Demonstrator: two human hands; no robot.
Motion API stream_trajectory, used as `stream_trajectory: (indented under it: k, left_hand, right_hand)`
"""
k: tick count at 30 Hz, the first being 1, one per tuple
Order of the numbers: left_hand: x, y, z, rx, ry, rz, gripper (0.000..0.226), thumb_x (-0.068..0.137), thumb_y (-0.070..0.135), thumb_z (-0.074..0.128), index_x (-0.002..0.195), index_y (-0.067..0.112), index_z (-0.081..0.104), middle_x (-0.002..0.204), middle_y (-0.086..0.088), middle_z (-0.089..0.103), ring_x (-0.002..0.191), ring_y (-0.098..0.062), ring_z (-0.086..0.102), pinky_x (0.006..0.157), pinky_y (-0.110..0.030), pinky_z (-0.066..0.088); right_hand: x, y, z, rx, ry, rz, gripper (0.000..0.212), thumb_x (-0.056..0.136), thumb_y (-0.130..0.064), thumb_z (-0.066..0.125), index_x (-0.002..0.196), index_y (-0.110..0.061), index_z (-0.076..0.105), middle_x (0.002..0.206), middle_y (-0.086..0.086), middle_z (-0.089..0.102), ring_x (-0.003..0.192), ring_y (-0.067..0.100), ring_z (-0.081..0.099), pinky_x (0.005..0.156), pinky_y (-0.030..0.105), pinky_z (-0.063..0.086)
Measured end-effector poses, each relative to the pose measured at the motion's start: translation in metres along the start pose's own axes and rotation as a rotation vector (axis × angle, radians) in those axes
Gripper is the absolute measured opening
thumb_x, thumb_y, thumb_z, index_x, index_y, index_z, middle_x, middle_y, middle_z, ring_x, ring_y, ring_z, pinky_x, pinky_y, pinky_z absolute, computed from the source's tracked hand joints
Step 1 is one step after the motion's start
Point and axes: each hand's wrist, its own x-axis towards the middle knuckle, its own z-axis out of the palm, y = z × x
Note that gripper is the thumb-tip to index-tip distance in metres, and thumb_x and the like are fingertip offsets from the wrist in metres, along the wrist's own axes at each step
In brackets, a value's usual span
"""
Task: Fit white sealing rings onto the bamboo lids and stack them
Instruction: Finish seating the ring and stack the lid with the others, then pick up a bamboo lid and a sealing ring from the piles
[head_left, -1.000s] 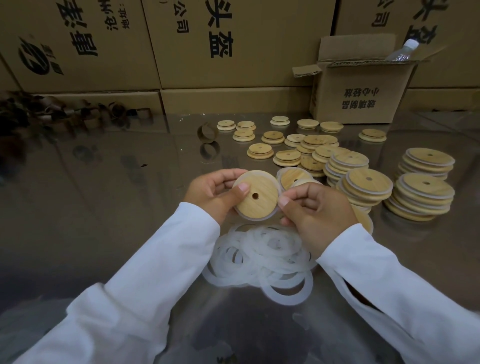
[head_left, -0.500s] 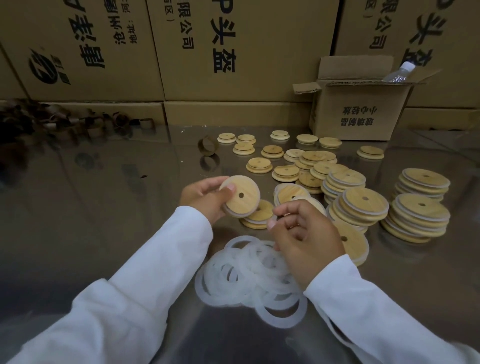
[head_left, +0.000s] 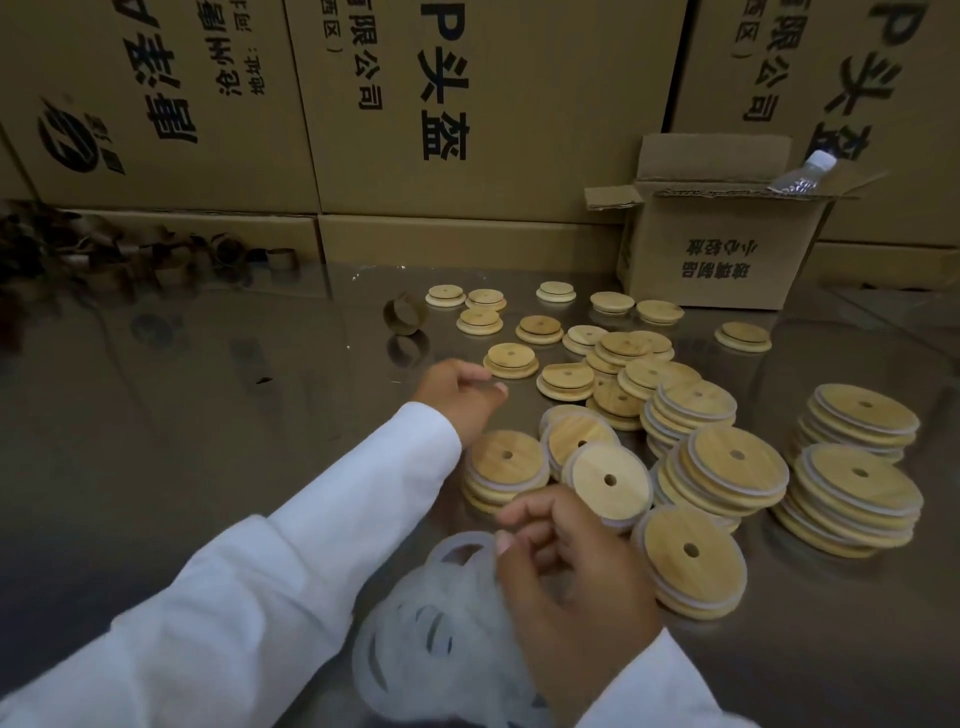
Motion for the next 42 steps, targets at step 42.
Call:
stream_trajectory:
  k: [42]
  left_hand:
    - [-0.101, -0.003, -0.023, -0.206, -0.154, 0.463, 0.055, 0.069, 0.028, 0.078, 0.116, 0.03, 0.05, 0.109, 0.009, 0.055, 0.097, -0.006, 0.06, 0.074, -0.013, 0.05]
  right_hand:
    - [0.01, 0.002, -0.012, 0.011, 0.005, -0.06, 0.029, 0.07, -0.055, 0.051, 0.093, -0.038, 0.049, 0.085, -0.017, 0.064, 0.076, 0.001, 0.06, 0.064, 0.019, 0.051]
